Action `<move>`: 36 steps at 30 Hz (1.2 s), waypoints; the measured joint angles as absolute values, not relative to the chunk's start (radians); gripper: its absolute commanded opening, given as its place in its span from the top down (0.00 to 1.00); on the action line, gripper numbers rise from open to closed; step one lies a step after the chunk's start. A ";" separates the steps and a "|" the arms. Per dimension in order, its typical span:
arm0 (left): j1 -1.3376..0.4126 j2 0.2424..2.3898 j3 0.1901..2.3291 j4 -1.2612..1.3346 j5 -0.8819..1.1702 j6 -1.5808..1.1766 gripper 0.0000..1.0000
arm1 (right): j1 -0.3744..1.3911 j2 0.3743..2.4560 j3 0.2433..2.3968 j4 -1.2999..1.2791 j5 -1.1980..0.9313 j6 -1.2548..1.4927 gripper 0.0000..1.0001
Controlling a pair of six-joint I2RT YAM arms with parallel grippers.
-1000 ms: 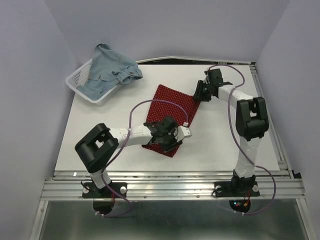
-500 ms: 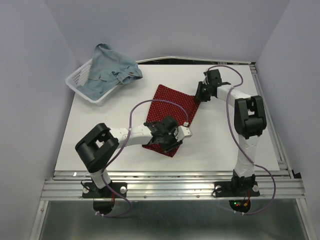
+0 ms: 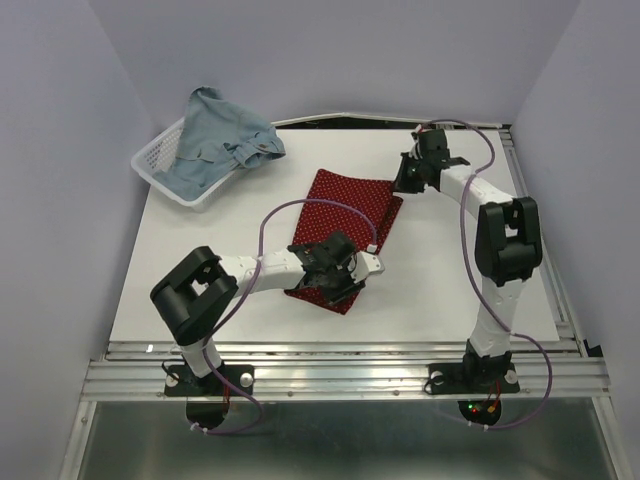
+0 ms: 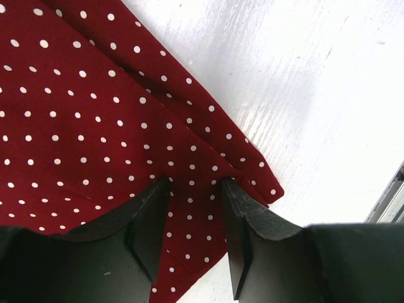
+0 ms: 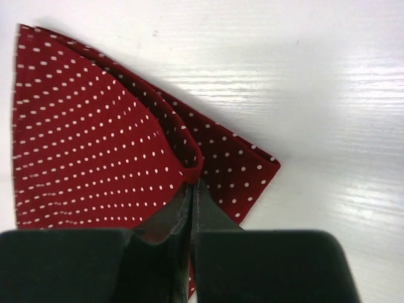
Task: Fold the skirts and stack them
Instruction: Fold the skirt
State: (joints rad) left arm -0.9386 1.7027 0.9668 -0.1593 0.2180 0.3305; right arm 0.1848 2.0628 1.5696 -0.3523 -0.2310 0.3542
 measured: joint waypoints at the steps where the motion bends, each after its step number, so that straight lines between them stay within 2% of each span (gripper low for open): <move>1: -0.939 1.703 0.967 -0.159 0.218 0.331 0.51 | 0.184 2.039 1.570 -0.360 -0.222 0.353 0.99; 9: -0.939 1.707 0.967 -0.147 0.220 0.331 0.52 | 0.178 1.958 1.534 -0.368 -0.182 0.324 0.99; 24: -0.939 1.704 0.967 -0.147 0.220 0.329 0.52 | 0.155 2.095 1.492 -0.357 -0.082 0.262 0.99; 36: -0.945 1.598 1.094 -0.358 0.230 0.266 0.46 | 0.155 2.101 1.493 -0.335 -0.087 0.257 0.99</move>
State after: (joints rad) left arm -0.9455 1.5982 1.0943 -0.3584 0.2298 0.2657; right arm 0.1555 2.1010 1.4925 -0.3347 -0.0868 0.2569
